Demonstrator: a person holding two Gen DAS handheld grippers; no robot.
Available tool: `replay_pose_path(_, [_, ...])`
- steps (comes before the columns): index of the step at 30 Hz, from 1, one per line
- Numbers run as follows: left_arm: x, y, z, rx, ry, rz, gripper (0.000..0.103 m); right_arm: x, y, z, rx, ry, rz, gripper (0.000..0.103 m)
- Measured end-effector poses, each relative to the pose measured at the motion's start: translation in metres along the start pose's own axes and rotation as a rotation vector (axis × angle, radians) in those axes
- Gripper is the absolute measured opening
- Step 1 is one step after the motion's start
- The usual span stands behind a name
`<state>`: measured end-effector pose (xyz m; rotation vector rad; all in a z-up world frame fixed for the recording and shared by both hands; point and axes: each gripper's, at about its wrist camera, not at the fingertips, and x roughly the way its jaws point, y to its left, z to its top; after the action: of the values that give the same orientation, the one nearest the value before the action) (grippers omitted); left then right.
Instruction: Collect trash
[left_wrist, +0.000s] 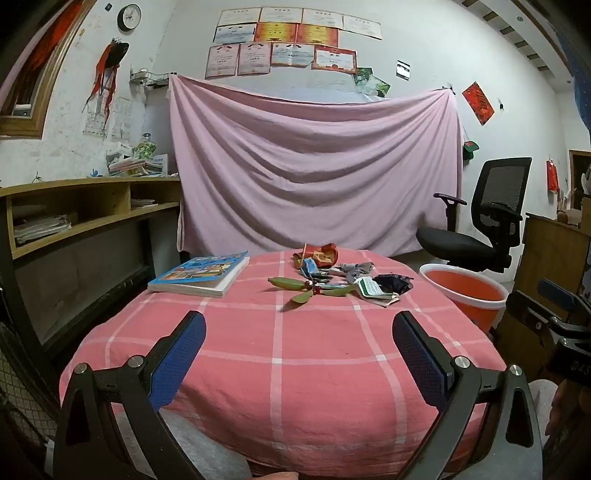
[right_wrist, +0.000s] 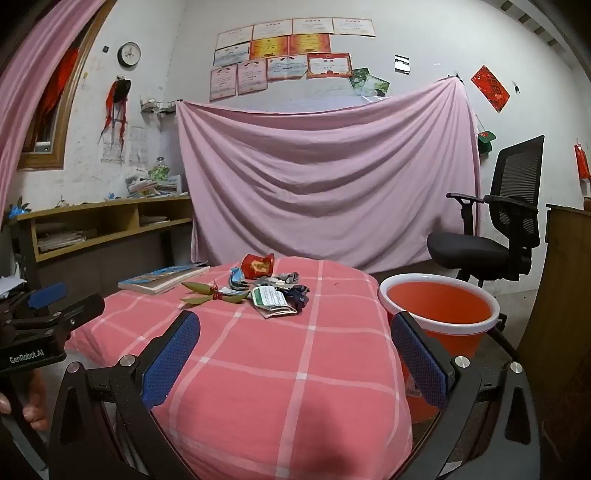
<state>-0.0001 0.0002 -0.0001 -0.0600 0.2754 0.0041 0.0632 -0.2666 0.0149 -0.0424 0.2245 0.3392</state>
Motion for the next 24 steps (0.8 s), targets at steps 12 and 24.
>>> replay_pose_path(12, [-0.0009,0.0042,-0.0026,0.007,0.002,-0.005,0.099,-0.0001,0.0008,0.0002,-0.001,0.003,0.0,0.103])
replay_pose_path(24, [0.0036,0.003,0.0004,0.009,0.004,-0.004,0.099,0.0,0.0013,0.0002,-0.001,0.004,0.0,0.103])
